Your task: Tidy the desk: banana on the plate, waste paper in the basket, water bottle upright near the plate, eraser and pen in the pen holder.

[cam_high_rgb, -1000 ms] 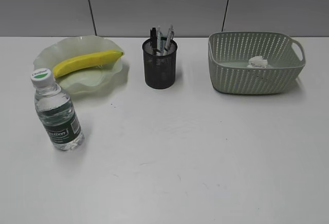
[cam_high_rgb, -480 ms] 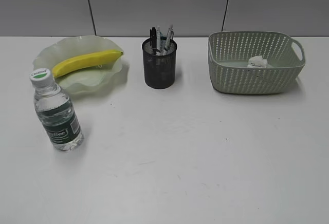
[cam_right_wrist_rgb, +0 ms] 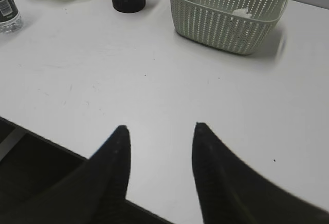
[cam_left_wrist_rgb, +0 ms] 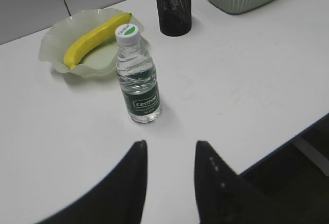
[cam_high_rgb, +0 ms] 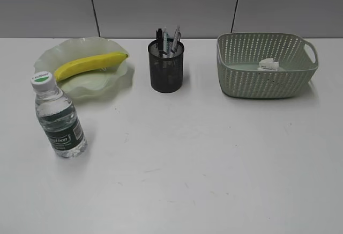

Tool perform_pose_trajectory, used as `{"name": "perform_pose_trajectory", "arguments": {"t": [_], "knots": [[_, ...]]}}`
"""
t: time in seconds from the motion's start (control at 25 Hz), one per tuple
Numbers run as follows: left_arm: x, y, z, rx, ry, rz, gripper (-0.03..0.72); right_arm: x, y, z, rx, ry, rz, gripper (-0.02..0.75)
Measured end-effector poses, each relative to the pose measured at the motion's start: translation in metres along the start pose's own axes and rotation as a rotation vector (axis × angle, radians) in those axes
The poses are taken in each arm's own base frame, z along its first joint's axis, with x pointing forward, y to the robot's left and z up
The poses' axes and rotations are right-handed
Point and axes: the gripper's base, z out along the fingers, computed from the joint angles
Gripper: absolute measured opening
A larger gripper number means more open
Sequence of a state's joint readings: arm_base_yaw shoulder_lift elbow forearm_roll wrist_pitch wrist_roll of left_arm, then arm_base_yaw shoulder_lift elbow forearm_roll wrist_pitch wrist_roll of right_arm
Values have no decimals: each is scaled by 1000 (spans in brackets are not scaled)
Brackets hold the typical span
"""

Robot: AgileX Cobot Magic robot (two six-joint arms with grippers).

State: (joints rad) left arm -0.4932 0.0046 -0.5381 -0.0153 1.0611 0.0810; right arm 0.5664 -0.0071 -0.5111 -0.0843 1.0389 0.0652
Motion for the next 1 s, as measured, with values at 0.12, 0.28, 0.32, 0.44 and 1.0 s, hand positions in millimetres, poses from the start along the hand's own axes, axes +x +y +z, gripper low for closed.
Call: {"name": "perform_pose_trajectory", "arguments": {"t": [0.12, 0.28, 0.32, 0.44, 1.0], "knots": [[0, 0, 0, 0, 0, 0, 237, 0, 0, 0, 0, 0, 0, 330], [1, 0, -1, -25, -8, -12, 237, 0, 0, 1, 7, 4, 3, 330], [1, -1, -1, -52, -7, -25, 237, 0, 0, 1, 21, 7, 9, 330], [0, -2, -1, -160, 1, -75, 237, 0, 1, -1, 129, 3, 59, 330], [0, -4, 0, -408, 16, -190, 237, 1, 3, -2, 424, 5, 195, 330]]}}
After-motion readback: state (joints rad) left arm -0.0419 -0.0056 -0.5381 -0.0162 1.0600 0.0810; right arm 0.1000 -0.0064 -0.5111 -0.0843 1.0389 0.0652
